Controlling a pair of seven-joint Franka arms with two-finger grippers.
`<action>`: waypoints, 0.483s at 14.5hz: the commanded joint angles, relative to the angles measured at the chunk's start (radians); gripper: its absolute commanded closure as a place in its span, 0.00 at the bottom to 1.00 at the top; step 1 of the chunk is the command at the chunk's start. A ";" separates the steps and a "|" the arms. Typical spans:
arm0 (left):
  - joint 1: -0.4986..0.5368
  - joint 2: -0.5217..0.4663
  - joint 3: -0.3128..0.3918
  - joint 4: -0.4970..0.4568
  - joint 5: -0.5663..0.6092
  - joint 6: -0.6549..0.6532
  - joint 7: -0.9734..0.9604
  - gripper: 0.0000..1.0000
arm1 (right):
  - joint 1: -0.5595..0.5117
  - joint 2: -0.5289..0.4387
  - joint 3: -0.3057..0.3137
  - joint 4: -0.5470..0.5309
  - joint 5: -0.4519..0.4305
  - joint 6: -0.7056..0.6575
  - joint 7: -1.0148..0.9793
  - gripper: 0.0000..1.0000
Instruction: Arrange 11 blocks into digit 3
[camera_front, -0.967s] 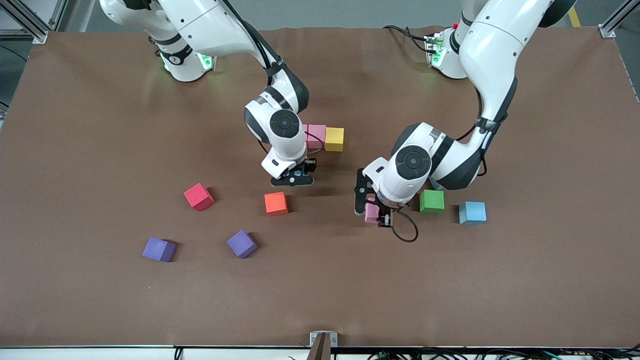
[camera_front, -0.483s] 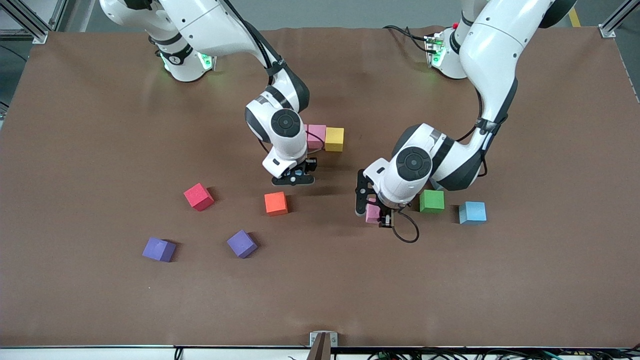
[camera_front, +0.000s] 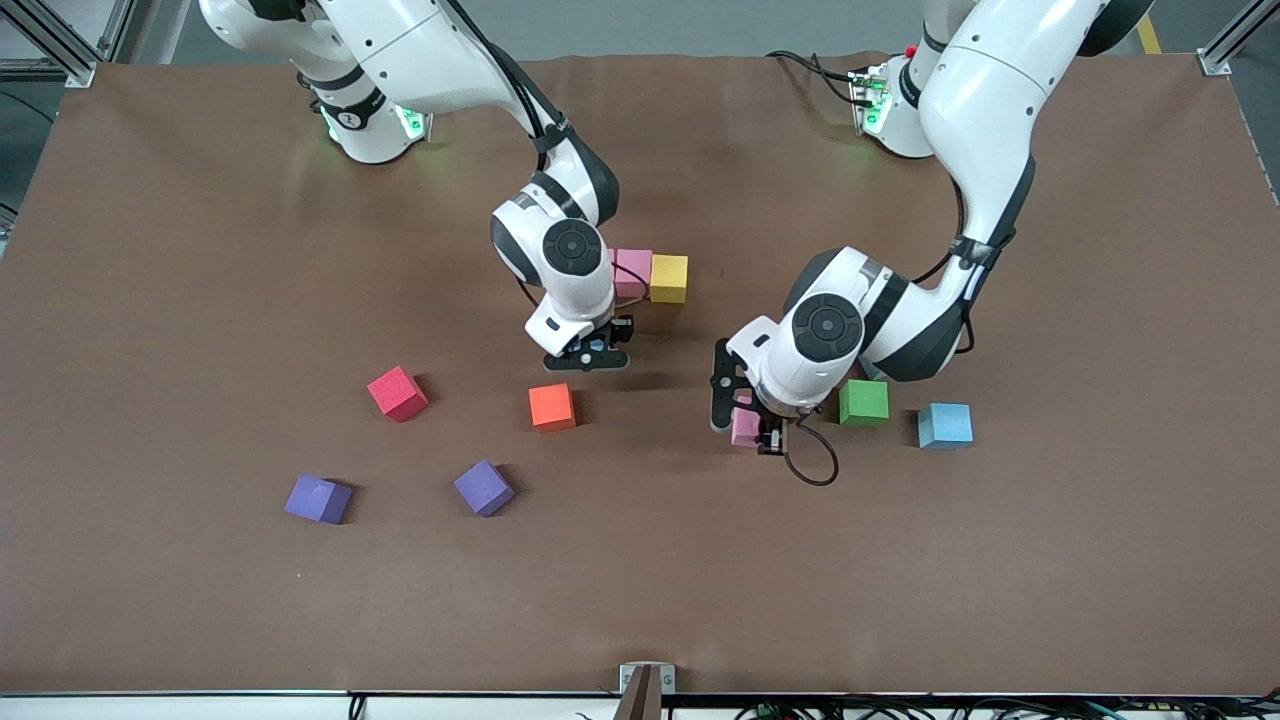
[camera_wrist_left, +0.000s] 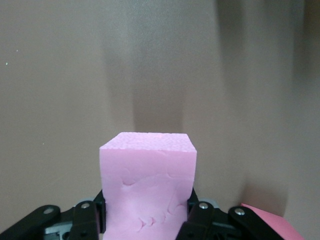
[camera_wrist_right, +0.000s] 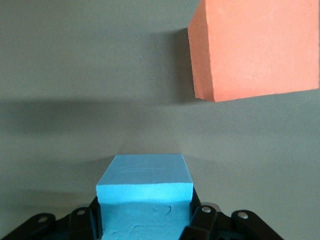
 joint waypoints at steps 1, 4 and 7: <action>0.001 -0.003 0.001 0.000 0.006 -0.011 -0.005 0.79 | 0.015 0.006 -0.006 -0.008 0.006 0.009 0.015 0.85; 0.000 -0.003 0.001 0.000 0.006 -0.011 -0.006 0.79 | 0.014 0.010 -0.006 -0.007 0.006 0.010 0.015 0.82; 0.000 -0.003 0.001 0.000 0.006 -0.011 -0.006 0.79 | 0.004 0.010 -0.006 -0.005 0.006 0.009 0.015 0.74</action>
